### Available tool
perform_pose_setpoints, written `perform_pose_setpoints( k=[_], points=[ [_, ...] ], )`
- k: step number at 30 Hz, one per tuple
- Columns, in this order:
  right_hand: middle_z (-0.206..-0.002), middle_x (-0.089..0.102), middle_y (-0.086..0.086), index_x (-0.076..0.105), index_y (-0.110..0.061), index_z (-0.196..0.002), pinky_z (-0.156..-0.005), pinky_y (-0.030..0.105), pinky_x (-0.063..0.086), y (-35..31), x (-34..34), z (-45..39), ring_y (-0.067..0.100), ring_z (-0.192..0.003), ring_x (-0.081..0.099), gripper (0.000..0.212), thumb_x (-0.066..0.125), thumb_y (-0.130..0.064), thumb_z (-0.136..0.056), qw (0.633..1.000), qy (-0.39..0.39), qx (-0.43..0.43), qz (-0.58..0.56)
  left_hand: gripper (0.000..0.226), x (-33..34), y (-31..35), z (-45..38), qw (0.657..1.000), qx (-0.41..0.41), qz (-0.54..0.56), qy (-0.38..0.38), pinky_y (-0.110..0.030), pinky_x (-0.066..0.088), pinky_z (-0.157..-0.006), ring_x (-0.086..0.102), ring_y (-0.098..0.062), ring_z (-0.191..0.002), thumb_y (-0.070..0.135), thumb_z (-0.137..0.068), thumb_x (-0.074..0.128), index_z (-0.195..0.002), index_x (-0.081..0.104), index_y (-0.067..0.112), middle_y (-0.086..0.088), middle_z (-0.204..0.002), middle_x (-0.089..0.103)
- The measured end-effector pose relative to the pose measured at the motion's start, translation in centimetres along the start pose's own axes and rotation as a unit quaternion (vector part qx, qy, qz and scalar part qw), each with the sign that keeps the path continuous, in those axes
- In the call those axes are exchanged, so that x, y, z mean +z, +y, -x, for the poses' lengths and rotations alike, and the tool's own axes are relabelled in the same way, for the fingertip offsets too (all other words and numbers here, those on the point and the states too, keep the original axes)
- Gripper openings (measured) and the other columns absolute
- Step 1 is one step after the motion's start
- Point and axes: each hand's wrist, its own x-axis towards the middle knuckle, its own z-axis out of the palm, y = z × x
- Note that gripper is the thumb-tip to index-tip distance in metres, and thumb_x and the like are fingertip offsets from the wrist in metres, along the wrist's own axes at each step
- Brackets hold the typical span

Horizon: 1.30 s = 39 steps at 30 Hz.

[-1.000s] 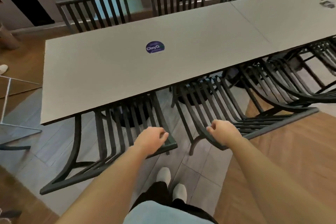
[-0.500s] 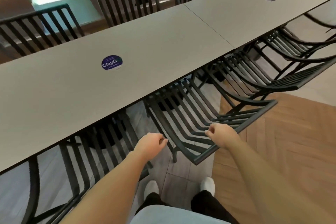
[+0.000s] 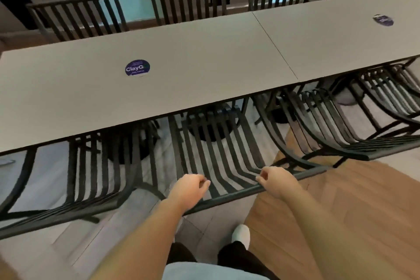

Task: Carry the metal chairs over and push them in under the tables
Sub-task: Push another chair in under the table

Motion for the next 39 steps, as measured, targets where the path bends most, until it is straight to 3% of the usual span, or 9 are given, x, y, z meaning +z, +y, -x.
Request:
perform_pose_setpoints(
  k=[2,7,11,18,23,28,39],
  points=[
    [-0.089,0.062,-0.009,0.063,-0.029,-0.101,-0.075,0.03,0.05,1.4,-0.4,-0.2,0.01,-0.082,0.06,0.02,0.058,-0.049,-0.1,1.0,0.002,-0.009,0.0,0.03,0.5,1.3,0.5,1.0,0.005,0.003,0.007,-0.024,0.051,-0.069,0.064,-0.005,-0.079,0.045,-0.107,0.046,-0.113,0.07,0.027,0.011,-0.09,0.069],
    [-0.087,0.064,-0.01,0.063,-0.03,-0.101,-0.07,0.029,0.049,2.4,-0.6,-0.4,0.008,-0.08,0.061,0.026,0.059,-0.055,-0.098,1.0,-0.004,-0.012,-0.006,0.03,0.7,1.6,1.1,1.0,-0.002,-0.003,0.017,-0.029,0.058,-0.08,0.065,-0.004,-0.083,0.045,-0.107,0.047,-0.118,0.069,0.029,0.013,-0.093,0.07],
    [-0.085,0.064,-0.01,0.064,-0.031,-0.099,-0.076,0.031,0.056,2.7,0.1,0.0,0.007,-0.078,0.061,0.025,0.058,-0.055,-0.099,1.0,0.007,-0.01,-0.006,0.03,1.1,1.0,1.3,1.0,0.014,-0.017,0.016,-0.022,0.051,-0.071,0.063,-0.004,-0.081,0.046,-0.106,0.046,-0.116,0.069,0.029,0.014,-0.093,0.069],
    [-0.092,0.062,-0.011,0.065,-0.034,-0.103,-0.071,0.026,0.05,4.1,0.3,0.2,0.004,-0.082,0.059,0.039,0.059,-0.07,-0.09,0.999,-0.011,-0.05,-0.012,0.039,3.5,1.5,0.8,1.0,0.008,-0.025,-0.012,-0.03,0.057,-0.078,0.062,-0.006,-0.085,0.059,-0.101,0.048,-0.115,0.068,0.028,0.012,-0.097,0.065],
    [-0.103,0.062,-0.012,0.061,-0.038,-0.112,-0.083,0.027,0.051,5.5,0.2,-1.0,0.007,-0.093,0.057,0.044,0.066,-0.071,-0.084,0.992,-0.052,-0.105,0.05,0.049,6.3,2.5,1.3,0.998,-0.02,-0.047,-0.04,-0.028,0.052,-0.086,0.059,-0.009,-0.097,0.067,-0.095,0.055,-0.131,0.06,0.033,0.009,-0.11,0.059],
    [-0.099,0.064,-0.013,0.064,-0.039,-0.112,-0.087,0.031,0.054,6.6,0.9,-2.1,0.008,-0.092,0.061,0.023,0.066,-0.053,-0.093,0.98,-0.026,-0.17,0.096,0.042,8.4,3.5,0.9,0.989,-0.071,-0.124,0.025,-0.032,0.053,-0.094,0.061,-0.014,-0.111,0.049,-0.103,0.053,-0.144,0.05,0.041,0.01,-0.126,0.061],
    [-0.108,0.07,-0.011,0.066,-0.038,-0.127,-0.086,0.033,0.055,8.2,-0.2,-5.5,0.014,-0.098,0.066,0.032,0.057,-0.047,-0.097,0.965,0.0,-0.228,0.129,0.048,8.7,4.4,-2.1,0.971,-0.141,-0.191,0.019,-0.035,0.058,-0.087,0.066,-0.018,-0.102,0.023,-0.106,0.047,-0.147,0.045,0.049,0.007,-0.121,0.066]
  ],
)
